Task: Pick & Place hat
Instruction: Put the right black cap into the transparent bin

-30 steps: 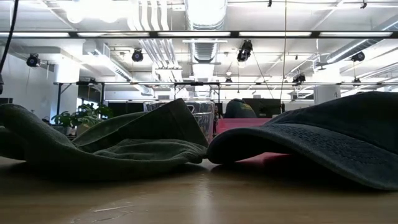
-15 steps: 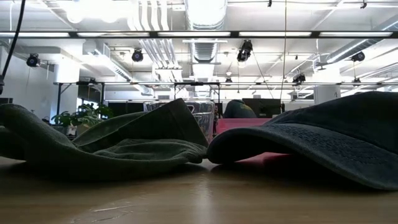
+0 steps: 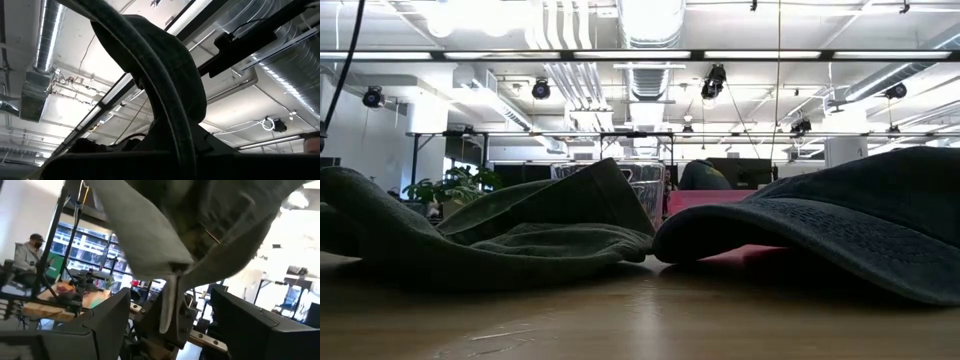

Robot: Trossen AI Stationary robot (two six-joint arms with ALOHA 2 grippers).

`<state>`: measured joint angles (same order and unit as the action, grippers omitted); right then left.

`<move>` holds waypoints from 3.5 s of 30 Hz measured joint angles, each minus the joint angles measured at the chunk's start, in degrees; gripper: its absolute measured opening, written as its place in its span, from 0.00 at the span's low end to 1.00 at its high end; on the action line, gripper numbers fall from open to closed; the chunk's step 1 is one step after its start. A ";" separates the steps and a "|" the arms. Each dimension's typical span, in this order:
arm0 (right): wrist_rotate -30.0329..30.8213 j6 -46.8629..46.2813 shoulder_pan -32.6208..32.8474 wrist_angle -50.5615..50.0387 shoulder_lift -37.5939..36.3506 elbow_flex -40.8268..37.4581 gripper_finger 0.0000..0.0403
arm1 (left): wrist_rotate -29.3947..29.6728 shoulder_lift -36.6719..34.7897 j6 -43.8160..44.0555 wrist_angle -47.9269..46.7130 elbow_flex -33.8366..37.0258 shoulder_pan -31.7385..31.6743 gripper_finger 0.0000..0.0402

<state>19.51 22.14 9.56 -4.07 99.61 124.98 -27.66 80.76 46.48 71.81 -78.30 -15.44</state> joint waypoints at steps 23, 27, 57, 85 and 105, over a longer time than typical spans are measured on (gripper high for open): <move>-4.35 -11.46 -4.27 -0.70 2.35 -0.60 0.05 | -3.78 1.61 -1.64 -1.08 -0.22 -0.73 0.02; -4.28 -12.99 -4.48 -1.55 1.94 -0.60 0.04 | -3.50 1.52 -1.55 -2.43 -0.22 -0.81 0.06; -22.57 -56.44 -25.77 -50.27 -10.95 -6.45 0.03 | -4.50 -8.20 3.07 -18.03 38.61 -5.18 0.38; -40.61 -85.02 -32.16 16.76 -0.19 -60.14 0.03 | 9.68 -38.22 0.77 -21.31 64.70 -5.20 0.38; -59.56 -79.30 -37.13 19.48 14.72 -52.07 0.03 | 17.11 -36.05 -3.24 -21.77 64.63 -5.35 0.38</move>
<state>-40.05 -57.16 -27.57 15.40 114.33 72.91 -10.55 44.71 43.24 50.04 -13.67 -20.80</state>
